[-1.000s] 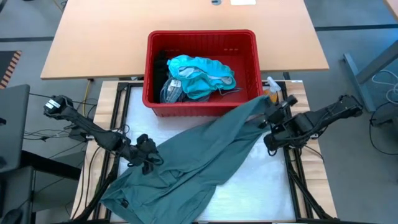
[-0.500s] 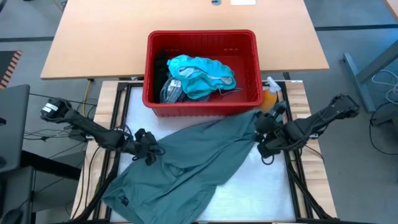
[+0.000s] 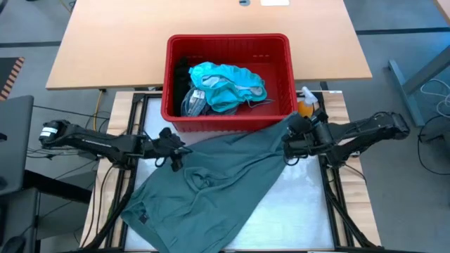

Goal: Fold Laundry from Bin
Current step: Fold the light blue pants

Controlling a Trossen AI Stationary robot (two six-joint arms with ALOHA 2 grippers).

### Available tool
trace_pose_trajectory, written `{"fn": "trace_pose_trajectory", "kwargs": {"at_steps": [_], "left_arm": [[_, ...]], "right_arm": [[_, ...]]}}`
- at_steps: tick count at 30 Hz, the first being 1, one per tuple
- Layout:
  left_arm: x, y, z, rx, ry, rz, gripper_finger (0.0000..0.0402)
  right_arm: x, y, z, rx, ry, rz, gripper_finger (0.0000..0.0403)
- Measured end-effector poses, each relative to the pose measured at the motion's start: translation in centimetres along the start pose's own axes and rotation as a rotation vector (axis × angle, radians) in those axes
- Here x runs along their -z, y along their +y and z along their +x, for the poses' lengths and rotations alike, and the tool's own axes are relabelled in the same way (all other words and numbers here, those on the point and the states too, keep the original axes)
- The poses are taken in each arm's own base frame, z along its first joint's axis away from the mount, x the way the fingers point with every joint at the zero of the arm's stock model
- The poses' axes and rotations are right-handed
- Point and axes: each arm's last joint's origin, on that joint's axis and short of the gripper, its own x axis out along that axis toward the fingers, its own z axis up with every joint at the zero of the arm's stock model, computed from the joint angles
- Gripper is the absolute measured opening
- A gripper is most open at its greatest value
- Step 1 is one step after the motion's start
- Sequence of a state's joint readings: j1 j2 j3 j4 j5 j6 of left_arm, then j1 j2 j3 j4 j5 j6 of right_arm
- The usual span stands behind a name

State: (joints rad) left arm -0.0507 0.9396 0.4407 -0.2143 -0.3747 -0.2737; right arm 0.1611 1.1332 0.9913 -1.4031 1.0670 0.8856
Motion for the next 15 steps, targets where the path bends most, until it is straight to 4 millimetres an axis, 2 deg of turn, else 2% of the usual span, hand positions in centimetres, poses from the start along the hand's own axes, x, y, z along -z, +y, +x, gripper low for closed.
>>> {"fn": "trace_pose_trajectory", "kwargs": {"at_steps": [3, 6, 9, 12, 15], "left_arm": [[-2.6, 0.0, -2.5, 0.044, -0.034, 0.027, 0.0187], [-3.1, -0.8, -4.2, 0.201, -0.016, 0.004, 0.0187], [-1.1, -2.0, -3.9, 0.258, 0.079, -0.018, 0.0187], [1.8, -3.5, -2.3, 0.245, 0.119, -0.011, 0.0187], [3.8, -4.5, -0.7, 0.248, 0.121, -0.009, 0.0187]], "right_arm": [[0.0, -0.2, 0.3, 0.008, 0.030, 0.001, 0.0034], [0.0, -0.2, 0.4, 0.011, 0.036, 0.025, 0.0034], [0.0, -0.2, 0.4, -0.002, 0.046, 0.048, 0.0035], [0.0, 0.1, 0.4, -0.053, 0.093, 0.074, 0.0036], [0.1, 0.3, 0.4, -0.098, 0.143, 0.078, 0.0048]]}}
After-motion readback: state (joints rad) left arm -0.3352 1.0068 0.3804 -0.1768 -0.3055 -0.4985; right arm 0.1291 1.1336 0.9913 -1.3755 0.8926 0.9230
